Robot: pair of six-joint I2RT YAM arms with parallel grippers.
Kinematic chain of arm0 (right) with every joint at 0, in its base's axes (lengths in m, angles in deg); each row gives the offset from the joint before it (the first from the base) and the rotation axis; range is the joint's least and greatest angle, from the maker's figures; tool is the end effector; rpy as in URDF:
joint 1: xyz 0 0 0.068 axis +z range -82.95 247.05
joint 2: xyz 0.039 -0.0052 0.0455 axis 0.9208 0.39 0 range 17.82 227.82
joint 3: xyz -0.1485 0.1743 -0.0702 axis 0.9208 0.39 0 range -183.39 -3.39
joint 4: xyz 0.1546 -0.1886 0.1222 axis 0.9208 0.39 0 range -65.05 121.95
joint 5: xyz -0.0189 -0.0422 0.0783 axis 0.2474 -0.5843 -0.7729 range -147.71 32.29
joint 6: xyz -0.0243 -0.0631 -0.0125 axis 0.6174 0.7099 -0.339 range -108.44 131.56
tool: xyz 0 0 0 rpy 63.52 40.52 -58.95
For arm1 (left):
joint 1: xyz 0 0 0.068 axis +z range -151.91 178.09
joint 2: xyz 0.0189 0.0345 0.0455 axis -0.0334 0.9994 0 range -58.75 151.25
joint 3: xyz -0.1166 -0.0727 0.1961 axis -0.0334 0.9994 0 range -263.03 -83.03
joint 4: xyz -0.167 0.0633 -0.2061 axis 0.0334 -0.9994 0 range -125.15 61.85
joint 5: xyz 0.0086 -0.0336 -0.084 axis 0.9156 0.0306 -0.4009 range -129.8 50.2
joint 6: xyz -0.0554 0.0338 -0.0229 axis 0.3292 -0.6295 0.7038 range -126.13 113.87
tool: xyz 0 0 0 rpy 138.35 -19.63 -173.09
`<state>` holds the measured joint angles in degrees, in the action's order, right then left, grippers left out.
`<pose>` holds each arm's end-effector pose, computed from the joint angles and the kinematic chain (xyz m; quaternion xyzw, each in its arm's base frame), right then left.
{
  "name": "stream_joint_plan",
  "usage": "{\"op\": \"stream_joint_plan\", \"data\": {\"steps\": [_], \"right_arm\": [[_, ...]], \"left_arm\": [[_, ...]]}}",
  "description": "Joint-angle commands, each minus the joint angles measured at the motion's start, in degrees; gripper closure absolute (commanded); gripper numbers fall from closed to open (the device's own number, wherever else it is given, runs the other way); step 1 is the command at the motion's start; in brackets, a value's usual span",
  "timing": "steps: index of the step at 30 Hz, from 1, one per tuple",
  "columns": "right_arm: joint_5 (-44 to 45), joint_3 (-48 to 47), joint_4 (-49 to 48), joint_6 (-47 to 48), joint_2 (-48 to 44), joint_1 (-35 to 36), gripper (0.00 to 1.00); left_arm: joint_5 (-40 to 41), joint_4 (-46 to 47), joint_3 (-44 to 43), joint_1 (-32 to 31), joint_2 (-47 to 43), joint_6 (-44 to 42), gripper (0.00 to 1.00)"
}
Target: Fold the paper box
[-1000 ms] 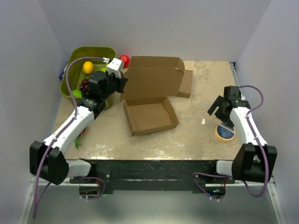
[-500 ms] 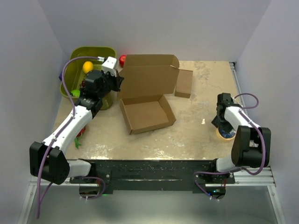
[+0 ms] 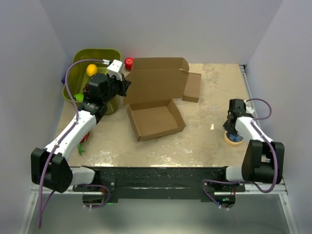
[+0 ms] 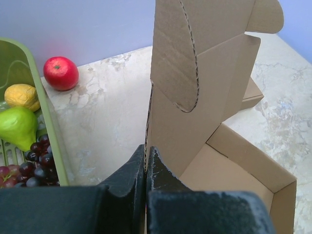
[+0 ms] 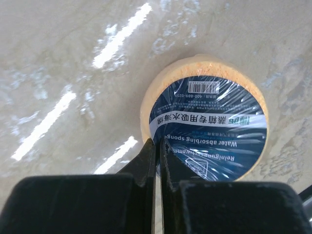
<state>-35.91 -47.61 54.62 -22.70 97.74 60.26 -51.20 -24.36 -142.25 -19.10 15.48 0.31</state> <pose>0.2716 -0.0531 0.1240 0.3741 0.8843 -0.1297 0.2473 0.3288 -0.1131 0.3006 0.1347 0.7598 -0.2044 0.6024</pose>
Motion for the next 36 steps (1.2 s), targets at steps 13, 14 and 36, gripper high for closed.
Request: {"op": "stream_joint_plan", "data": {"steps": [13,14,36], "right_arm": [[-28.03,-8.25,-10.68,5.61,-25.61,16.7,1.0],[-28.65,-7.72,-11.38,3.87,-25.34,20.81,1.0],[1.58,-21.34,-6.2,1.48,7.59,59.43,1.0]], "left_arm": [[-14.17,16.6,6.93,0.23,0.64,-1.16,1.0],[-14.61,16.42,6.84,0.23,0.73,-2.29,1.0],[-18.92,13.35,6.4,0.23,3.28,-8.99,1.0]]}}
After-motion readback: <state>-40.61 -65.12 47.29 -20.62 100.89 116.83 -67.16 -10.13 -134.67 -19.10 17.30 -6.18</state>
